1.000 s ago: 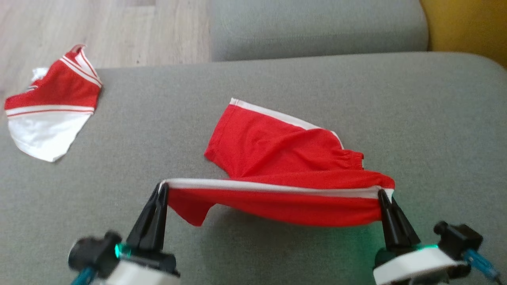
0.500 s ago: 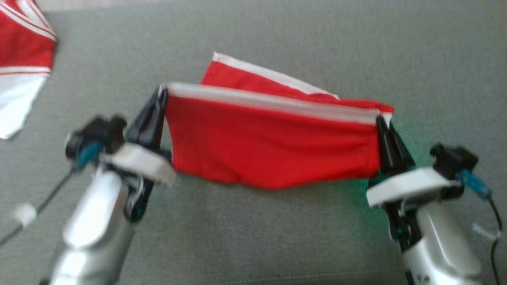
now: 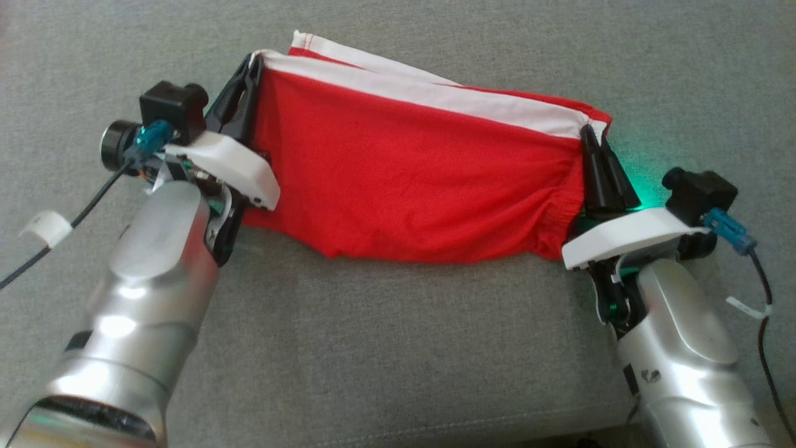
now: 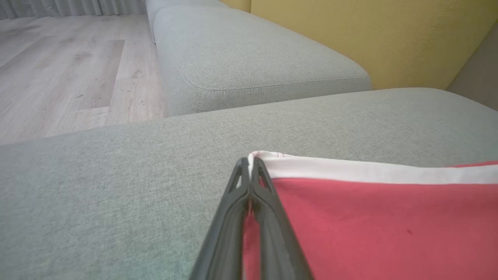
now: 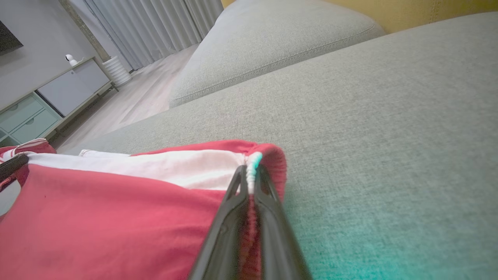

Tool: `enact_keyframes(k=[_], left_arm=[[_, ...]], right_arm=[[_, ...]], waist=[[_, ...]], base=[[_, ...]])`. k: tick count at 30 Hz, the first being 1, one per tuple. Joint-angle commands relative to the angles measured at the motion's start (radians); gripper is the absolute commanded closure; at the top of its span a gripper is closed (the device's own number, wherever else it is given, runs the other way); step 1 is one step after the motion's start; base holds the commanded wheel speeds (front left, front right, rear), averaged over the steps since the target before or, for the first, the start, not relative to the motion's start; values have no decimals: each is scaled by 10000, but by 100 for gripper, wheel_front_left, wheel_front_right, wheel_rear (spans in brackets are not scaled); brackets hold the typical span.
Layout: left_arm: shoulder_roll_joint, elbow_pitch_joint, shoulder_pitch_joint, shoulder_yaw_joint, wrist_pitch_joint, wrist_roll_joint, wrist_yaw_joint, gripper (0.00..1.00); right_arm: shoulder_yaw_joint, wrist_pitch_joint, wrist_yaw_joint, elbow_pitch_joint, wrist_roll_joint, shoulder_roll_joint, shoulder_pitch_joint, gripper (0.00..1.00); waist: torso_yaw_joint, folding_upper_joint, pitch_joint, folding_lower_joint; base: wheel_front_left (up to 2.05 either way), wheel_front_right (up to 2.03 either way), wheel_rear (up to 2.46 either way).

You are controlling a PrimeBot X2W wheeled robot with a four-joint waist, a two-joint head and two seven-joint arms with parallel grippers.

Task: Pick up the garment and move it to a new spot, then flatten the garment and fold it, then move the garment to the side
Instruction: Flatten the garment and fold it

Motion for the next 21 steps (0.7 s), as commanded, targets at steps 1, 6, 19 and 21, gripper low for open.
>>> enact_keyframes(k=[1,6,19,21], left_arm=[[188,134,-672,63,-273,-130,19,100],[133,793,-1235,-505,-501,-195,19,100],[296,1525,-1651,-1038,-846,-539,18,0],[310,1459,-1515,-1054,-860,-561,18,0]], right_arm=[[280,-154,-7,-68,80,-22,-283,100],[477,-208,-7,230,249,-22,-548,100],[25,-224,-7,-537,27,-22,-249,0],[-126,-224,-7,-748,-113,-22,-55,0]], waist=[[-74,0,62,-2],[-231,0,145,-2],[-229,0,-40,-2],[-150,0,-201,-2]], base=[[0,0,0],[0,0,0],[0,0,0],[0,0,0]])
